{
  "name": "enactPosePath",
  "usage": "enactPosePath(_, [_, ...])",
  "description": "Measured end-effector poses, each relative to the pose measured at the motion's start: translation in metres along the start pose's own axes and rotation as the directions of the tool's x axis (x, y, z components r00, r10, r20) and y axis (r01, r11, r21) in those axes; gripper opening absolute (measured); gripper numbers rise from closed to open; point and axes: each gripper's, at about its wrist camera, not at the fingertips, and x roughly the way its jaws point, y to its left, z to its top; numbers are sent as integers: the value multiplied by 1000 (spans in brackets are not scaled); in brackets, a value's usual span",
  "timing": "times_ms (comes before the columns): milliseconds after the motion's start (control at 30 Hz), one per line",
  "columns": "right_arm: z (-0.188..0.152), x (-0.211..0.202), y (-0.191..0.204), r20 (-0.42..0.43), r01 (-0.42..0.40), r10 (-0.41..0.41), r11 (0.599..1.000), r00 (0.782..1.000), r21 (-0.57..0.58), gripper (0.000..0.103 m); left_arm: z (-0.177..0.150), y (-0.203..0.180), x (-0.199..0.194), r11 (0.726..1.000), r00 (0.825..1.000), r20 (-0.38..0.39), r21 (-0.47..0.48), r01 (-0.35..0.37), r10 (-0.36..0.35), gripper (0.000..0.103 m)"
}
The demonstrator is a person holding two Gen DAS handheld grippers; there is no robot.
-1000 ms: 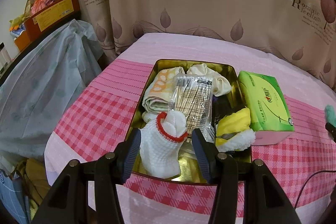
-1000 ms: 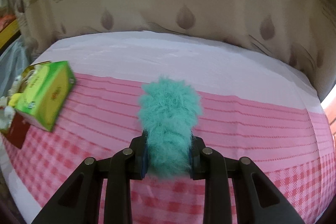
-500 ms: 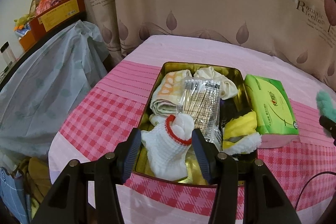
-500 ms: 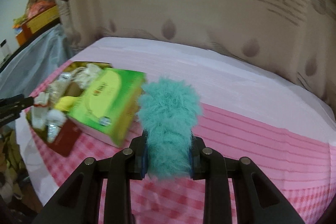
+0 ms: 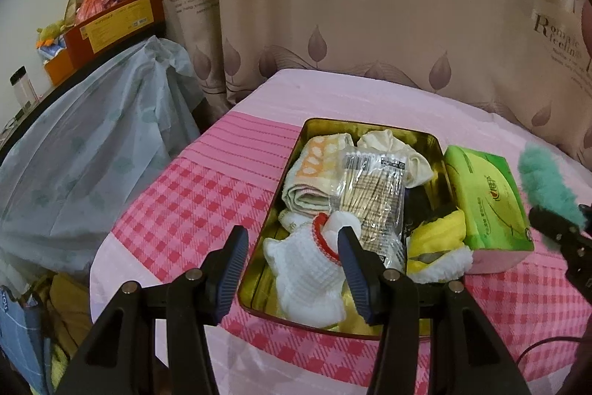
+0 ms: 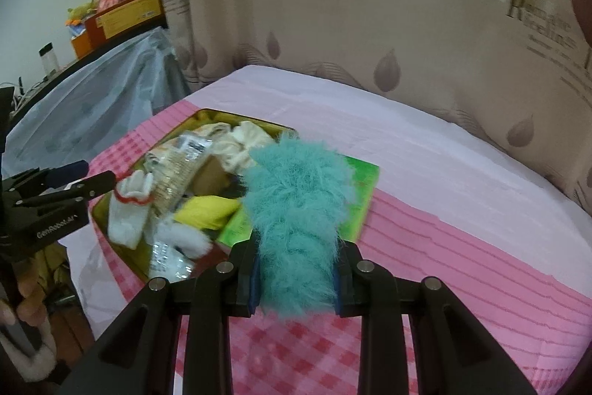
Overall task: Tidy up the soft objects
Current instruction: 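Carry the teal scrunchie with the right tool into the tin and release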
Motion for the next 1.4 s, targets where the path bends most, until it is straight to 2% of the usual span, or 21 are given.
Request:
enactPosePath(133, [6, 5, 14, 1, -17, 17, 1000, 1000, -19, 26, 0, 2, 4, 1000, 999, -25, -10, 23, -23, 52])
enactPosePath(333, [17, 13, 30, -6, -48, 47, 998, 999, -45, 26, -2, 2, 6, 1000, 999, -35, -12, 16, -17, 52])
enactPosePath(567, [27, 26, 49, -15, -80, 79, 995, 997, -62, 26, -1, 8, 3, 999, 999, -16, -29, -32, 31, 52])
enactPosePath(800, [37, 47, 67, -35, -96, 93, 992, 995, -80, 26, 0, 12, 3, 998, 999, -19, -43, -48, 47, 52])
enactPosePath(1400, [50, 96, 79, -88, -108, 102, 992, 991, -69, 28, 0, 29, 11, 994, 997, -55, -100, -55, 50, 52])
